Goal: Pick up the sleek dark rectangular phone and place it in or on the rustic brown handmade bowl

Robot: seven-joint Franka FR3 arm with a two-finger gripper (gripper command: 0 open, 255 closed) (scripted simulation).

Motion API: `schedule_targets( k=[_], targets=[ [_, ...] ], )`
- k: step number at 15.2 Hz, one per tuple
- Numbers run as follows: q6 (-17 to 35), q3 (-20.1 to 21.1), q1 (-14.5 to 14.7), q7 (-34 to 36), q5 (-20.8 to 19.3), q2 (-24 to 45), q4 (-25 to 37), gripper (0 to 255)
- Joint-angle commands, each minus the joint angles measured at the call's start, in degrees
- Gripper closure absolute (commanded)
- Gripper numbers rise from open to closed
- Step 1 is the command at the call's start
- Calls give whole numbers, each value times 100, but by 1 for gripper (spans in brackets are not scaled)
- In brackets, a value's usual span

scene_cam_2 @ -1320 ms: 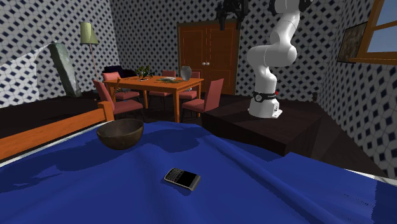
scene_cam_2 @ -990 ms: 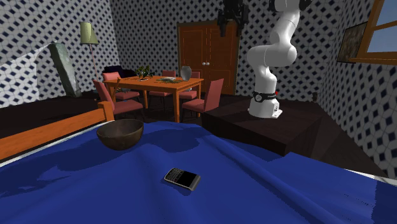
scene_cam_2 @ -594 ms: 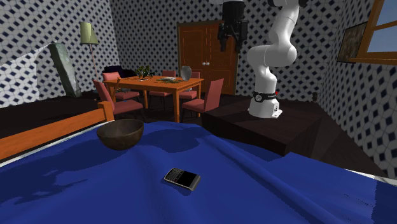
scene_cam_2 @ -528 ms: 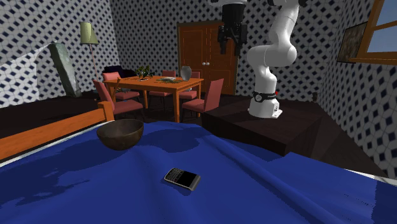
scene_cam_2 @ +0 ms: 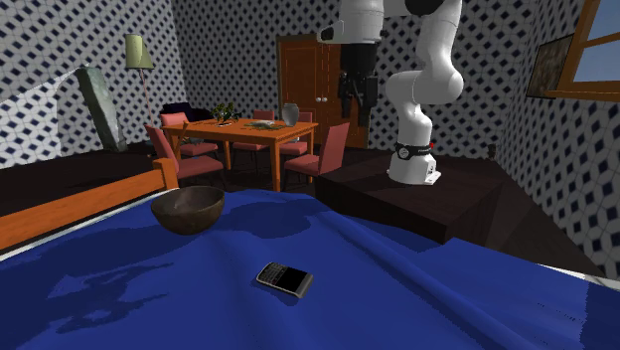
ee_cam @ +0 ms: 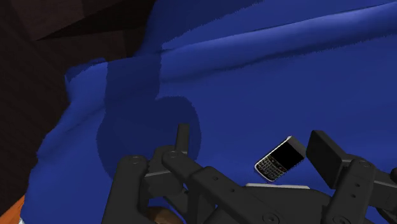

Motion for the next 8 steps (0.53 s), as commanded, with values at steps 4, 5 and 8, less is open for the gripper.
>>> schedule_targets(
  k=[4,5,8],
  targets=[
    [773,223,-66,867,-141,1100,346,0],
    [908,253,-74,1043,-192,1329,439,0],
    [1267,307,-81,1574,-380,2024,767,0]
  ],
)
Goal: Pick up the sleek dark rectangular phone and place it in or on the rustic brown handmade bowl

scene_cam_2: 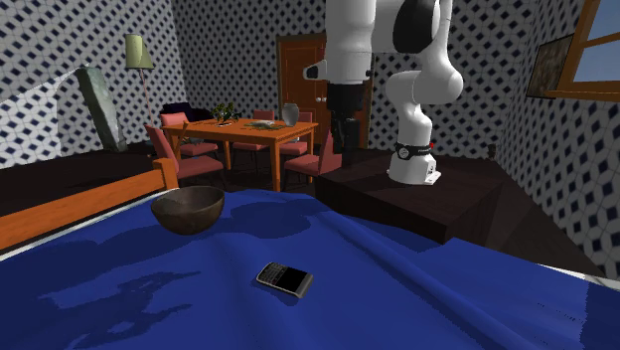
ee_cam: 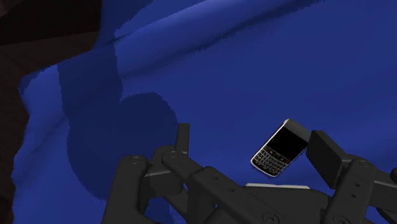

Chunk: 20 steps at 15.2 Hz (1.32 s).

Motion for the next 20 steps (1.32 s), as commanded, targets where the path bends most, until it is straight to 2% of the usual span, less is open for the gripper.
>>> schedule_targets(
  k=[1,10,18,20],
  targets=[
    [231,15,5,364,-135,479,243,0],
    [817,-255,274,1725,-645,2548,1720,0],
    [859,-597,534,2484,-688,4318,3502,0],
    [952,-614,541,2493,-703,4434,3526,0]
  ],
)
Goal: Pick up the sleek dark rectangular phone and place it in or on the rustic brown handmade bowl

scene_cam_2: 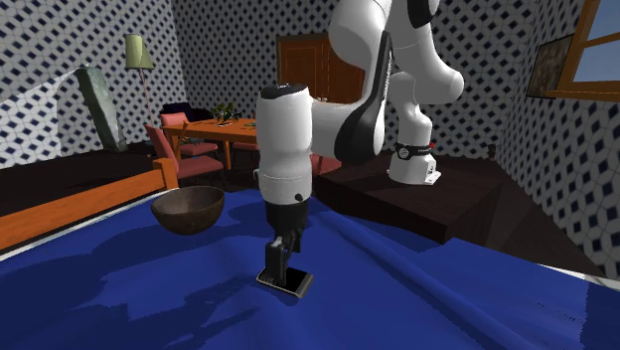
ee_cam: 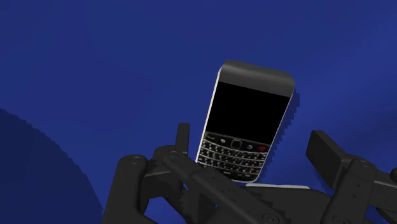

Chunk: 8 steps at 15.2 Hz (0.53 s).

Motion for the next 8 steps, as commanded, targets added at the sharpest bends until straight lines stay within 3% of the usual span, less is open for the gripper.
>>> schedule_targets(
  k=[1,8],
  targets=[
    [78,-24,8,24,-11,145,74,0],
    [277,-62,24,44,-45,423,154,0]
  ],
)
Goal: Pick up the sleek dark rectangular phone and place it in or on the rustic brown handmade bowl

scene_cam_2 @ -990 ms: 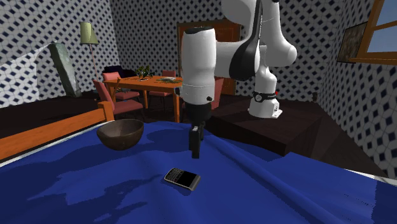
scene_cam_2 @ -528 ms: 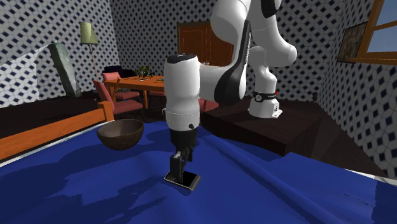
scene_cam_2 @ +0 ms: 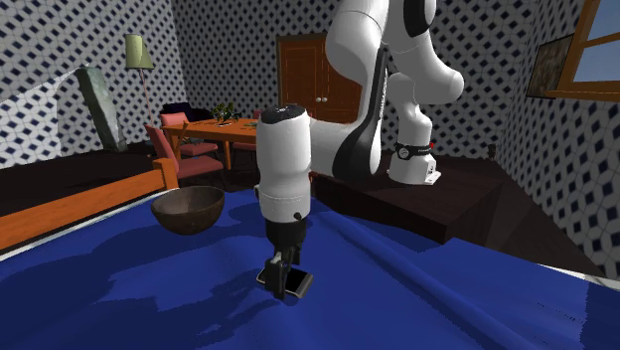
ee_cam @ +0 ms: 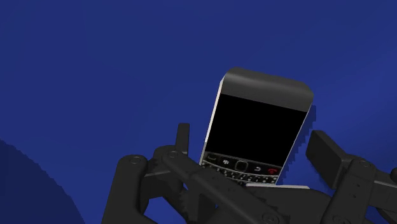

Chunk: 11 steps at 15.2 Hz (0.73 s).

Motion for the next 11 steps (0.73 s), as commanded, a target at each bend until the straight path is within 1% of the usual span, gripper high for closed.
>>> schedule_targets(
  k=[1,5,6,11],
  targets=[
    [13,-2,1,1,-2,16,6,0],
    [13,-2,1,1,-2,16,6,0],
    [13,-2,1,1,-2,16,5,255],
    [13,-3,-2,-2,-2,19,8,255]
  ],
)
